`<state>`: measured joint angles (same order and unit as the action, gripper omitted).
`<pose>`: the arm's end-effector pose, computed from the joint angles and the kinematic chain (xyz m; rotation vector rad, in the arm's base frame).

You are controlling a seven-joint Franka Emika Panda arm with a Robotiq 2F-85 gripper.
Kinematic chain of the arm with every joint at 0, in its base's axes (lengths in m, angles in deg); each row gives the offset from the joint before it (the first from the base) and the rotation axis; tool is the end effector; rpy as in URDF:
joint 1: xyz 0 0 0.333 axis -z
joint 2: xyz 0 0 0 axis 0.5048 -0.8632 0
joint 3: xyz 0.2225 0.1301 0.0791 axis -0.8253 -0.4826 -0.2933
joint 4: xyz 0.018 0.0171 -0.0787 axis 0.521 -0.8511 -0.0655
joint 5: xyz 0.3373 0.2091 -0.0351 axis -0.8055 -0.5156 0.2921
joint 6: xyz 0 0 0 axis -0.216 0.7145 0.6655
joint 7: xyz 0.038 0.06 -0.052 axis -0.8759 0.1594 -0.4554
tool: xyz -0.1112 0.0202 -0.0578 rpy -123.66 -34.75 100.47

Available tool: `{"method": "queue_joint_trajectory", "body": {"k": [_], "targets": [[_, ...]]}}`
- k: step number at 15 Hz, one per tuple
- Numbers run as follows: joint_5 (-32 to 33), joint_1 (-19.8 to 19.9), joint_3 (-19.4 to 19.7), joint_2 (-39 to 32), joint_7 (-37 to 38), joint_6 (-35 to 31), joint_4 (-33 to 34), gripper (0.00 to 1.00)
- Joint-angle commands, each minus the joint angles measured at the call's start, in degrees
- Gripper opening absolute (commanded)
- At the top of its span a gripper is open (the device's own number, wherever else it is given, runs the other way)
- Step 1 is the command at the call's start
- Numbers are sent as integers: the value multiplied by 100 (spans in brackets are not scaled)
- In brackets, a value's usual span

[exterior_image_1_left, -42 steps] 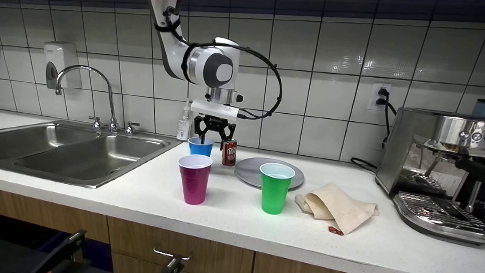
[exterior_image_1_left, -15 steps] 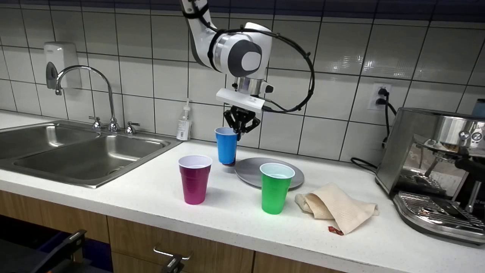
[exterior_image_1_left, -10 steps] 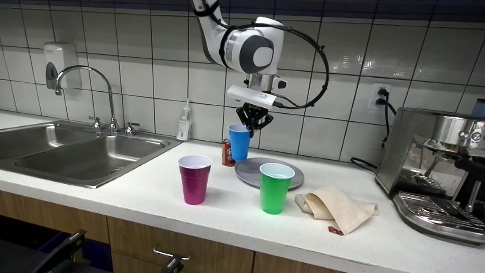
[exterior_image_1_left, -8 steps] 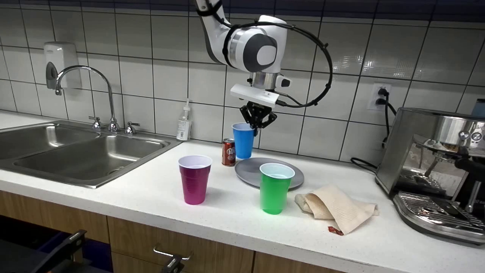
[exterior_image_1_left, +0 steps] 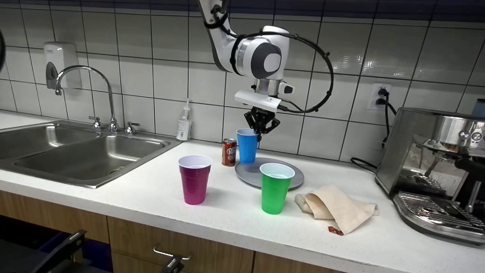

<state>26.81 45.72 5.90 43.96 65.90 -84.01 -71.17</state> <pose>0.6197 -0.1927 0.2072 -3.0301 0.3107 -0.3249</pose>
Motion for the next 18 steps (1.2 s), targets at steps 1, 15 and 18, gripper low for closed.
{"method": "queue_joint_trajectory", "body": {"k": [1,15,18], "targets": [[286,-61,165,-290,366,505,459,1],[452,-51,266,-414,605,918,628,1],[415,-27,223,-400,512,875,570,1]]}}
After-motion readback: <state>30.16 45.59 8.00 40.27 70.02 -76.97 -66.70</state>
